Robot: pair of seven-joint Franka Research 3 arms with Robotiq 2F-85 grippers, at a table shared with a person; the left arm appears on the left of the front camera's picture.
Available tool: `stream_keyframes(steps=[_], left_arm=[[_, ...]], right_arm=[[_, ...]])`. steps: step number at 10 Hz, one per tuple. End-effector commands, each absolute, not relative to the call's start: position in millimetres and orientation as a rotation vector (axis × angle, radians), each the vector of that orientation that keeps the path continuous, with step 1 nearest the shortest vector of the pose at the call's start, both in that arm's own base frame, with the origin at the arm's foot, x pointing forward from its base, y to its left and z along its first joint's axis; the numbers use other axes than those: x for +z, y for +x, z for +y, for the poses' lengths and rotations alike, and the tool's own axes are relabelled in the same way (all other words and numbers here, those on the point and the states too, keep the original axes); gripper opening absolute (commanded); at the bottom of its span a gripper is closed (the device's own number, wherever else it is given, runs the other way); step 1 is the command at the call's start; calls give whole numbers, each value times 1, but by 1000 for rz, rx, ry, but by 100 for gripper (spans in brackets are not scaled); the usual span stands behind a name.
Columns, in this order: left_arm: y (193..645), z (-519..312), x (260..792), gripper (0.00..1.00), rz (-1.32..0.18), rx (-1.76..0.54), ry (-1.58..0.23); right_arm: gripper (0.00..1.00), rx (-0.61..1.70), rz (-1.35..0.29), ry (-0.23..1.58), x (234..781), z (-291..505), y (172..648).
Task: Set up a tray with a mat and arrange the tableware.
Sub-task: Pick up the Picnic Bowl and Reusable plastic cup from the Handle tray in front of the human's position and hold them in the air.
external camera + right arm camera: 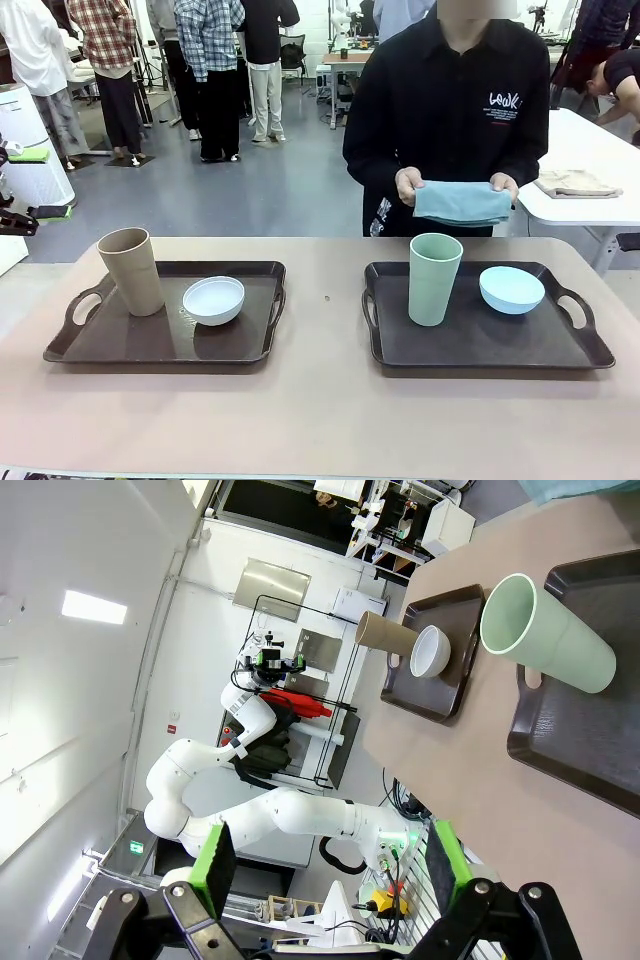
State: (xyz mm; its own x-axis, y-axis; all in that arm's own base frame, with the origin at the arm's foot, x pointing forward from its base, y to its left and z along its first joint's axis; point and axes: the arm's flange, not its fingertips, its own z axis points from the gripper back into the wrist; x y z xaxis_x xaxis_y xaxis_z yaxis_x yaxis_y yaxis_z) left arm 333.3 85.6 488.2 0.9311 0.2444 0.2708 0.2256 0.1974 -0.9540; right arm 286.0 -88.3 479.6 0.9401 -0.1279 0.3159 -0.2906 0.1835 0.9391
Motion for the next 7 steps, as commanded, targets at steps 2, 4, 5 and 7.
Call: stream_keyframes(steps=[2,4,5,7], left_arm=[[333,86,488,100,-405,14,-1384],[339,21,556,100,-679,-339,-925],[350,-8,587,100,-744,-460,-740],[378,-74,626,100,-750,-700,-400]], right_arm=[[100,118,-359,1391,480,-88,286],[100,160,-448,1009,524,-84,296],[100,138,-462,895,550,-81,302],[100,34,-386,633,579,-87,337]])
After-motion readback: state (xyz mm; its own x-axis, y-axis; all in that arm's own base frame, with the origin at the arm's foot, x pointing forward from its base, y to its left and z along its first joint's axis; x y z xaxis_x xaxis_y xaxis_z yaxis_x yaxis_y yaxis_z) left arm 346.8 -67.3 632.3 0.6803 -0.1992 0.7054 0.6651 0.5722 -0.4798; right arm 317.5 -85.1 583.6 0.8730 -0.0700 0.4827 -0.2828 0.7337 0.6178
